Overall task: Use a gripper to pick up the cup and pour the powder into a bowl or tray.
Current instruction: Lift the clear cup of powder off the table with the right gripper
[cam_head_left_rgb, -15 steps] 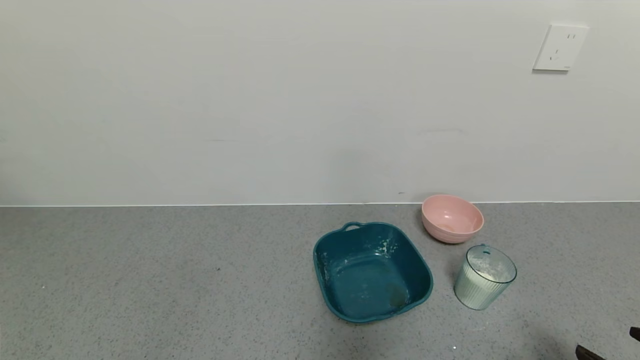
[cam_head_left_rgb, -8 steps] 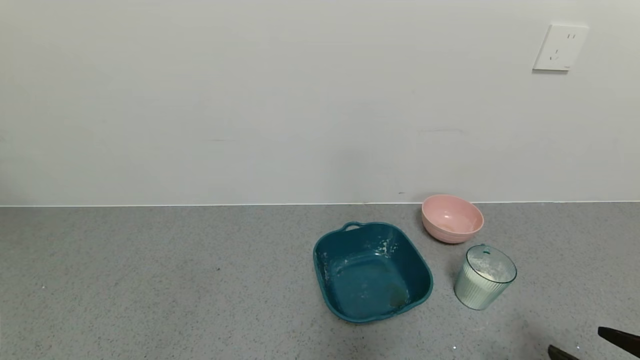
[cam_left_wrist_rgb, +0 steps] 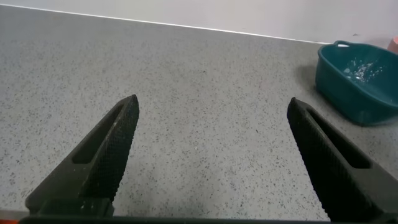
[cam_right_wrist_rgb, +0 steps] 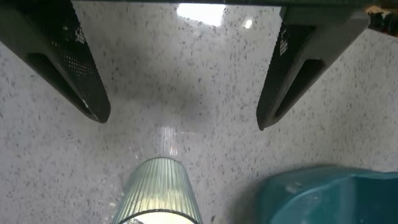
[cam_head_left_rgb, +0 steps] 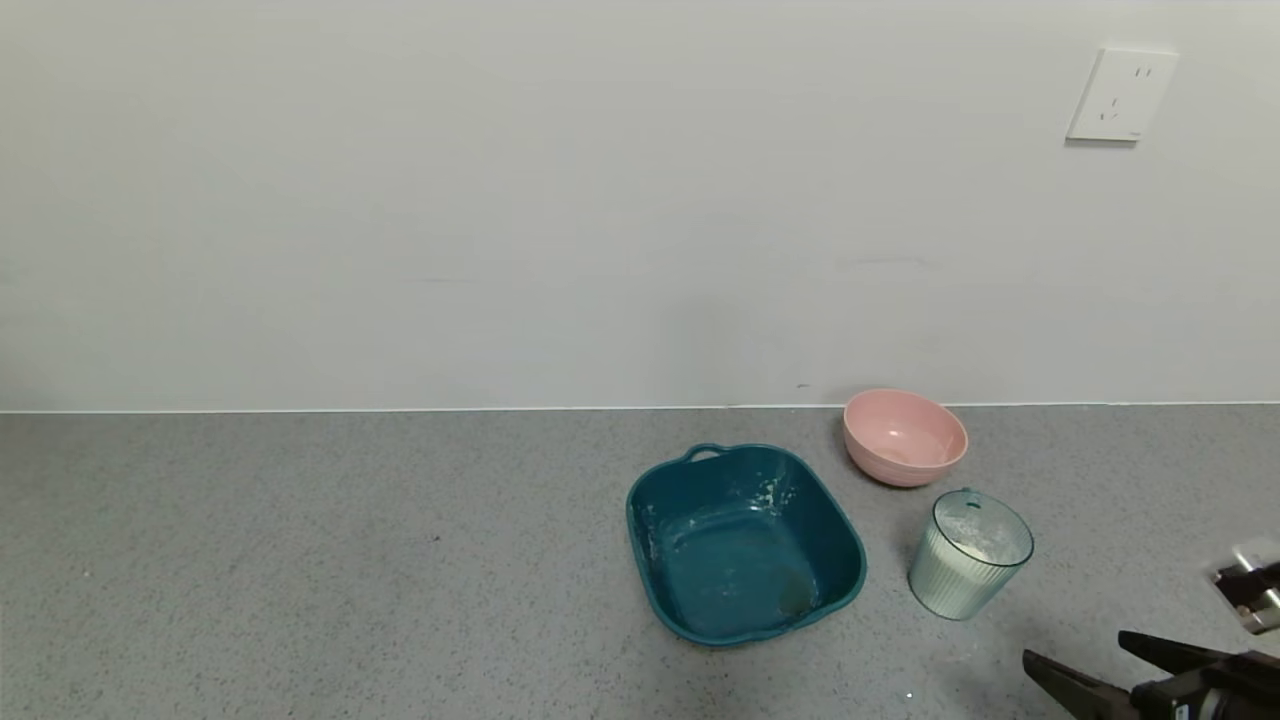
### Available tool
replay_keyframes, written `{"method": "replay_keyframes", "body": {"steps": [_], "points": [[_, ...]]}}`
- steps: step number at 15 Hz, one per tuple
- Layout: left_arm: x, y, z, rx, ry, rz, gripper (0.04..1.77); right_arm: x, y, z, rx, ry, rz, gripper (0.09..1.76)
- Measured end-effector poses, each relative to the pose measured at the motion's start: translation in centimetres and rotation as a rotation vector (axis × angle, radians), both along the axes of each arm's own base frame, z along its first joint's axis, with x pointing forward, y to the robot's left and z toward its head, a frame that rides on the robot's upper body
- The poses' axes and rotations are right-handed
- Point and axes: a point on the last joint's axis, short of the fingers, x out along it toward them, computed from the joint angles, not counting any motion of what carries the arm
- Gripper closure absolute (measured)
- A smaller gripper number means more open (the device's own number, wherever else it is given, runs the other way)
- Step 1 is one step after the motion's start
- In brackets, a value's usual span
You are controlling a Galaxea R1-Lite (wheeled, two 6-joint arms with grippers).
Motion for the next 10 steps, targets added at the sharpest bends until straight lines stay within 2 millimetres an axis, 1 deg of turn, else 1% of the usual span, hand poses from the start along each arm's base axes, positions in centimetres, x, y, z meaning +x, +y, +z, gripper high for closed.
{"method": "replay_keyframes", "body": {"steps": [5, 10], "points": [[0.0, 0.0, 0.0, 0.000, 0.000, 0.000, 0.09, 3.3, 0.3, -1.5, -0.002, 0.005, -0.028, 0.14], [0.0, 0.0, 0.0, 0.000, 0.000, 0.000, 0.09, 6.9, 0.1, -4.2, -0.007, 0.022, -0.075, 0.14]]}}
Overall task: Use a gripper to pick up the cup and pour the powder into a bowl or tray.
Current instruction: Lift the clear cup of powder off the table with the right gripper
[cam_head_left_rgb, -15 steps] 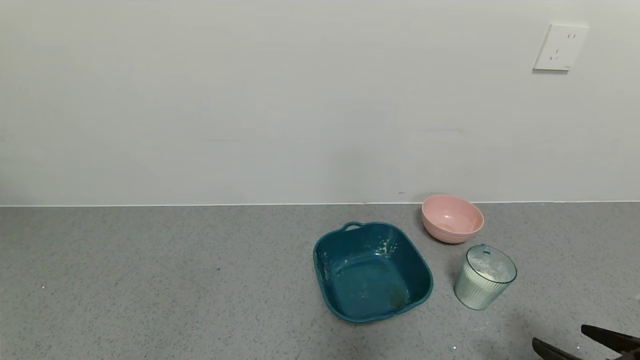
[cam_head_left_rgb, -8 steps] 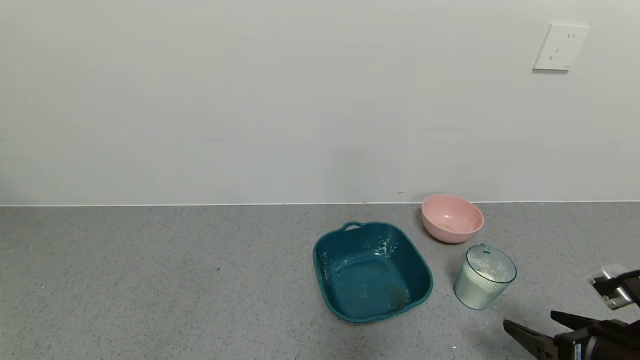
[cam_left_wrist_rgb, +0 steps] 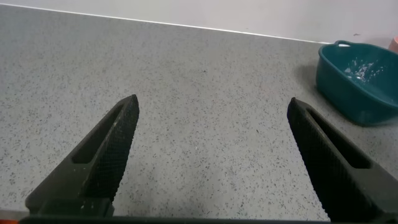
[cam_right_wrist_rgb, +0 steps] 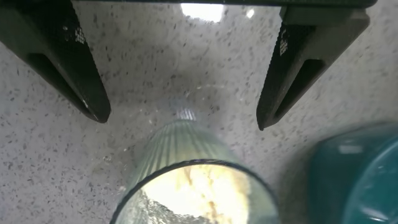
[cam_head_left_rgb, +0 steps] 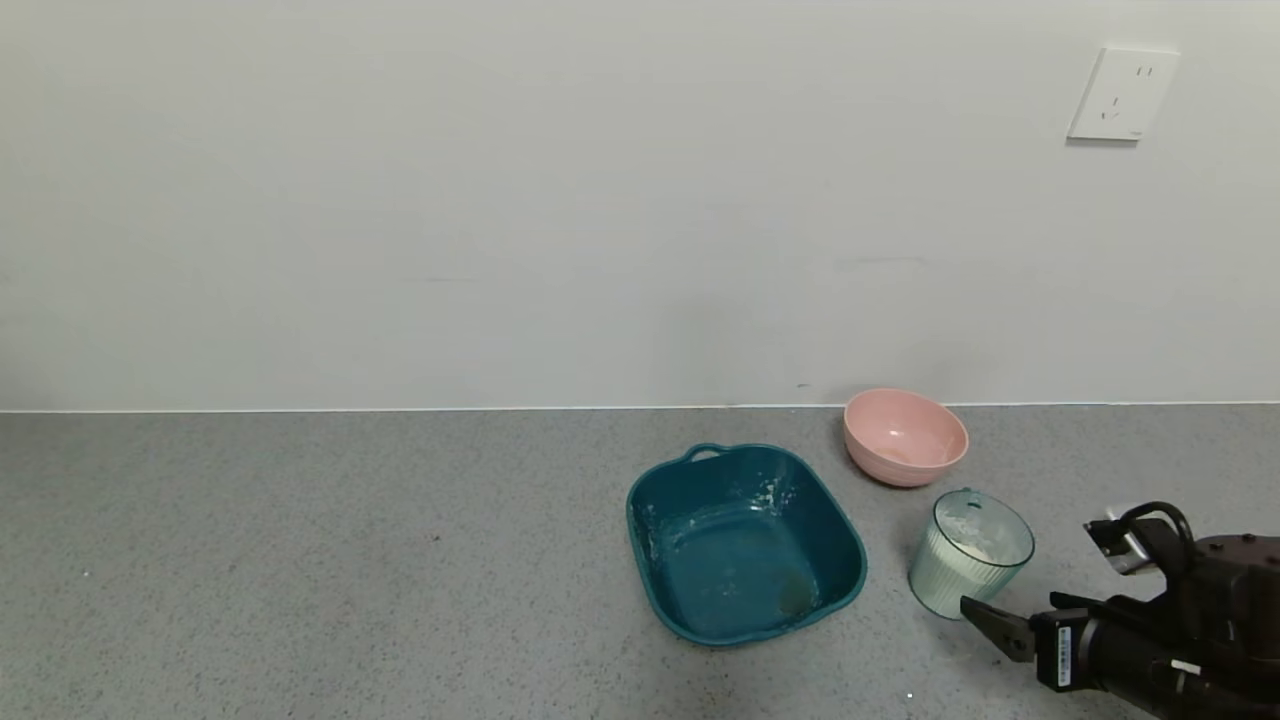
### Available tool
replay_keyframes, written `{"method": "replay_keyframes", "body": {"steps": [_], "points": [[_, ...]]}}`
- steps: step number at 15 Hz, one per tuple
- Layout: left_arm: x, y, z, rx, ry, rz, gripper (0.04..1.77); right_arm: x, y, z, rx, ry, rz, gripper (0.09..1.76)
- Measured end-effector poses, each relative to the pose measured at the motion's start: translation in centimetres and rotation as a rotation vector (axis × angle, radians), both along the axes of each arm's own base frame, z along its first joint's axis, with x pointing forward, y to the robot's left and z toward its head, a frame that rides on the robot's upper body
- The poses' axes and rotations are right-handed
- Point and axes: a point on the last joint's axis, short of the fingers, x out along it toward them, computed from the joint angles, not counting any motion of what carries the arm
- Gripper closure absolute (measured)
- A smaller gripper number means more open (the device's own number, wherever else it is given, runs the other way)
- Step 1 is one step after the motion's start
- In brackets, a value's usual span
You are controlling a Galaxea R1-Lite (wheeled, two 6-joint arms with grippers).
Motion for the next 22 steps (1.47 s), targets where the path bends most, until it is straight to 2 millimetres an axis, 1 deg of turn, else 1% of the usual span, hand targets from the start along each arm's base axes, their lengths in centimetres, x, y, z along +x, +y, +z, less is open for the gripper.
{"method": "replay_keyframes", "body": {"steps": [5, 9, 13, 19, 21, 22], "points": [[0.0, 0.0, 0.0, 0.000, 0.000, 0.000, 0.09, 2.7, 0.3, -2.0, -0.001, -0.004, -0.005, 0.14], [0.0, 0.0, 0.0, 0.000, 0.000, 0.000, 0.09, 4.5, 0.9, -2.8, 0.002, -0.020, 0.009, 0.14], [0.0, 0.0, 0.0, 0.000, 0.000, 0.000, 0.09, 5.3, 1.3, -3.1, 0.002, -0.036, 0.019, 0.14], [0.0, 0.0, 0.0, 0.000, 0.000, 0.000, 0.09, 6.0, 1.4, -3.7, -0.002, -0.029, 0.015, 0.14], [0.0, 0.0, 0.0, 0.000, 0.000, 0.000, 0.09, 6.2, 1.4, -3.8, -0.002, -0.034, 0.013, 0.44], [0.0, 0.0, 0.0, 0.000, 0.000, 0.000, 0.09, 6.3, 1.4, -3.7, 0.000, -0.044, 0.013, 0.50]]}}
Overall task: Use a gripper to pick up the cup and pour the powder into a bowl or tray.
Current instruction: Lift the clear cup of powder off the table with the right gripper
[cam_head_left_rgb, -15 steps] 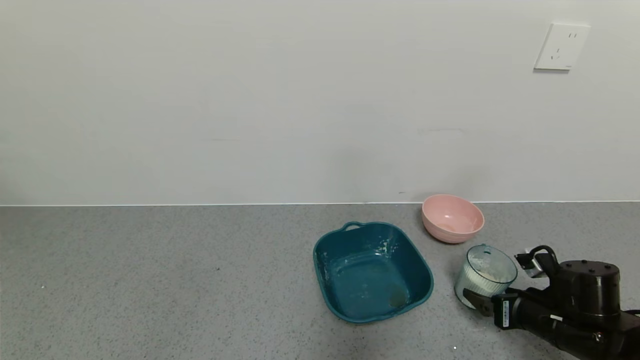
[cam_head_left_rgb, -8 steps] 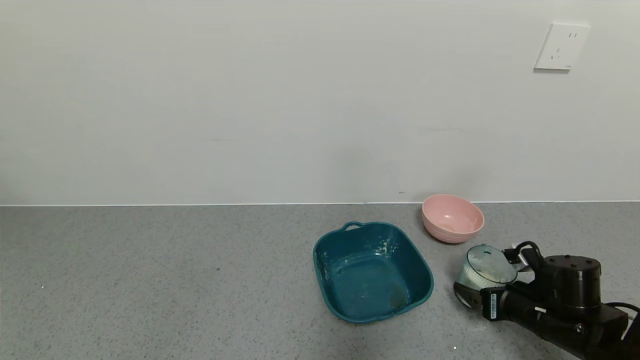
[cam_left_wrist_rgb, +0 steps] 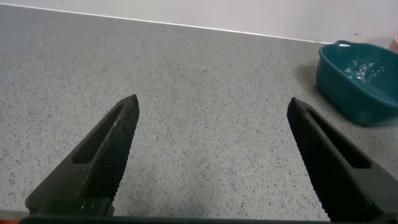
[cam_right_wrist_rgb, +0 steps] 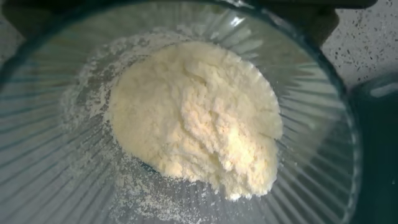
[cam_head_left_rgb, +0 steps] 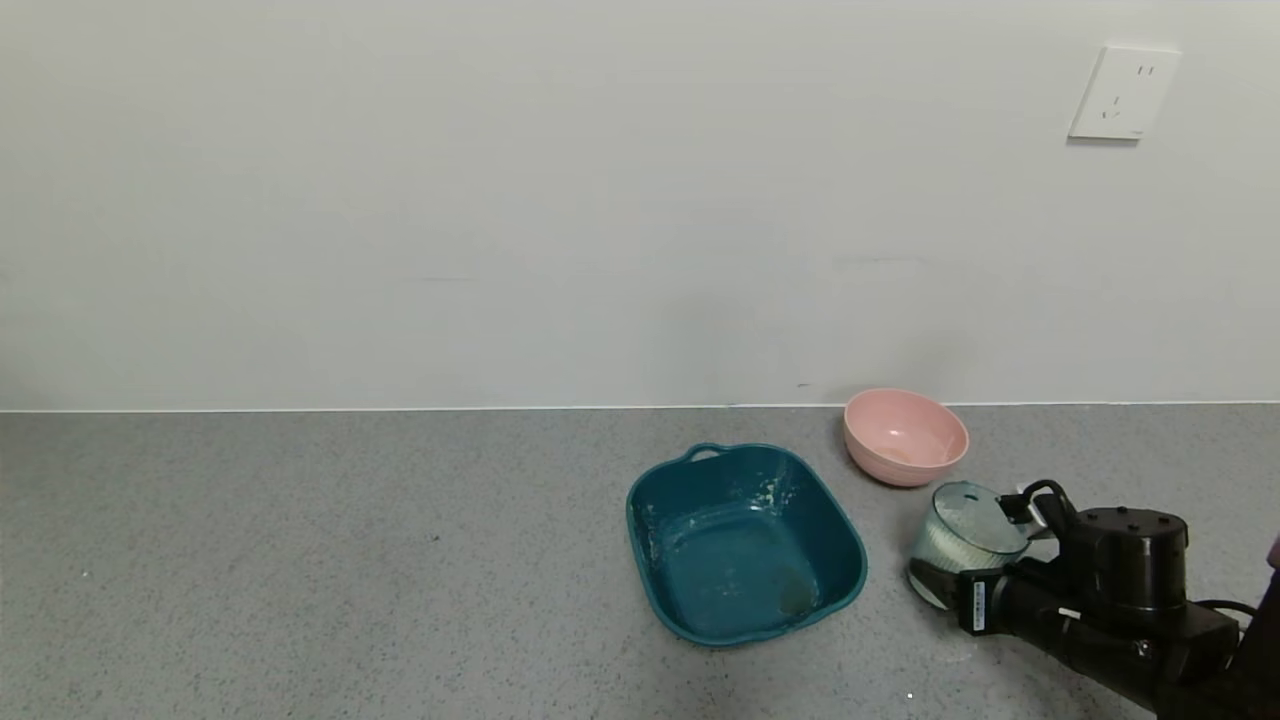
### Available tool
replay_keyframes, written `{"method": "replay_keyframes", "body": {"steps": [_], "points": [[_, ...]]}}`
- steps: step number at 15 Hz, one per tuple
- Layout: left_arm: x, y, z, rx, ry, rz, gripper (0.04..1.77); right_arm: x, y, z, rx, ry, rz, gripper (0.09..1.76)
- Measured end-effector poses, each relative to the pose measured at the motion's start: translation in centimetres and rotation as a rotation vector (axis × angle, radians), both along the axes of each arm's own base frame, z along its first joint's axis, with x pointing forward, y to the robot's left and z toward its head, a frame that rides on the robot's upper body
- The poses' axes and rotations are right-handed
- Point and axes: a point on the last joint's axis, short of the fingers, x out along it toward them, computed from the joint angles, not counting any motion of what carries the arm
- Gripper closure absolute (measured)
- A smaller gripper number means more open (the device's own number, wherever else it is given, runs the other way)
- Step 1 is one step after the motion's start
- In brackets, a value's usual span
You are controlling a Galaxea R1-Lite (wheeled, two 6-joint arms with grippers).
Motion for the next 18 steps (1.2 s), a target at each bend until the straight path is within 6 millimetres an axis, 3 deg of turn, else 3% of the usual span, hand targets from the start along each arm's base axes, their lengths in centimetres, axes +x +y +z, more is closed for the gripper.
{"method": "replay_keyframes", "body": {"steps": [12, 18], "points": [[0.0, 0.0, 0.0, 0.000, 0.000, 0.000, 0.09, -0.2, -0.4, 0.4, 0.004, -0.010, -0.014, 0.54], [0.0, 0.0, 0.0, 0.000, 0.000, 0.000, 0.09, -0.6, -0.8, 2.6, 0.024, -0.085, -0.026, 0.54]]}}
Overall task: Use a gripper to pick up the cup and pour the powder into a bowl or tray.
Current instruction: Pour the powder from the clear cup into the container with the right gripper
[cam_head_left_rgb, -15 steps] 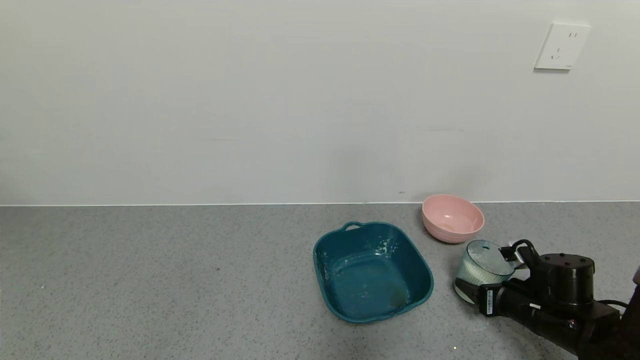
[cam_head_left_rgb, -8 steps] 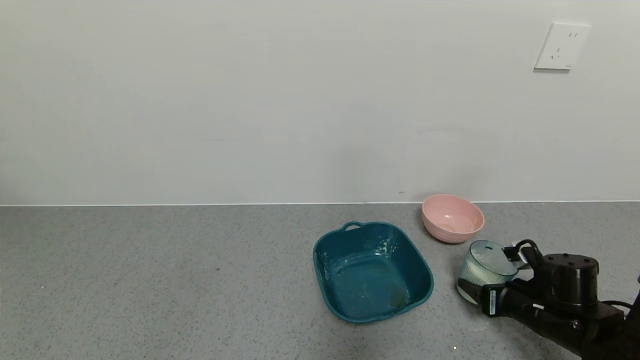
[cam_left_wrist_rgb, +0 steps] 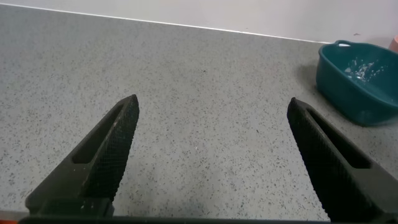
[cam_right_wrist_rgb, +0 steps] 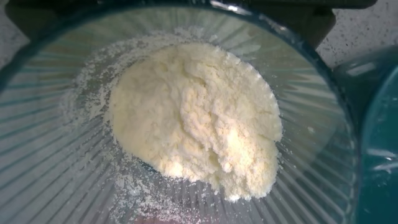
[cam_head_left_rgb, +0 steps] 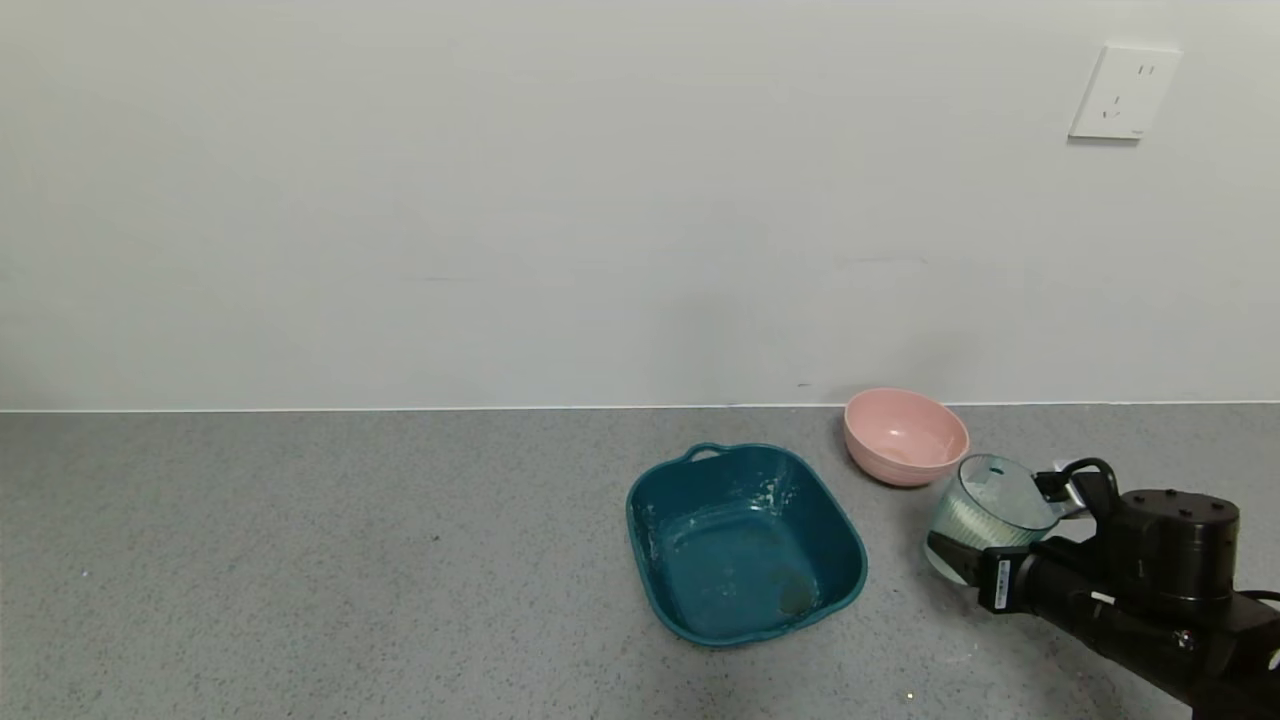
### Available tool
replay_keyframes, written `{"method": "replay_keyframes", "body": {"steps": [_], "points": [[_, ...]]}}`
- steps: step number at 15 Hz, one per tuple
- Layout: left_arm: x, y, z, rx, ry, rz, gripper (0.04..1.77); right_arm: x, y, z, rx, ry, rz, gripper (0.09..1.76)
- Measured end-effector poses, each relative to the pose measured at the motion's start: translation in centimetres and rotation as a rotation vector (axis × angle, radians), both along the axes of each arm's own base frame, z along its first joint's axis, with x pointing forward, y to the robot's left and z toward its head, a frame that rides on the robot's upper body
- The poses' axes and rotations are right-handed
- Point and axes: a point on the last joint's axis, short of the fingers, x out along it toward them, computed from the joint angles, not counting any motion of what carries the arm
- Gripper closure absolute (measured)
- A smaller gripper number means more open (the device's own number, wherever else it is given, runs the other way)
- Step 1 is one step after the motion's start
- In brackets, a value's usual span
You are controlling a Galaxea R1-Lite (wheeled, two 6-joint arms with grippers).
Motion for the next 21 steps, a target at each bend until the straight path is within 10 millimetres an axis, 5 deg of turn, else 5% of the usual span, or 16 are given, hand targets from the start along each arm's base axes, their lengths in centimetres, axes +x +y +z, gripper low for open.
{"method": "replay_keyframes", "body": {"steps": [11, 21], "points": [[0.0, 0.0, 0.0, 0.000, 0.000, 0.000, 0.09, -0.9, 0.2, 5.9, -0.107, -0.010, 0.038, 0.54], [0.0, 0.0, 0.0, 0.000, 0.000, 0.000, 0.09, 0.4, 1.2, 10.2, -0.634, -0.177, 0.106, 0.54]]}}
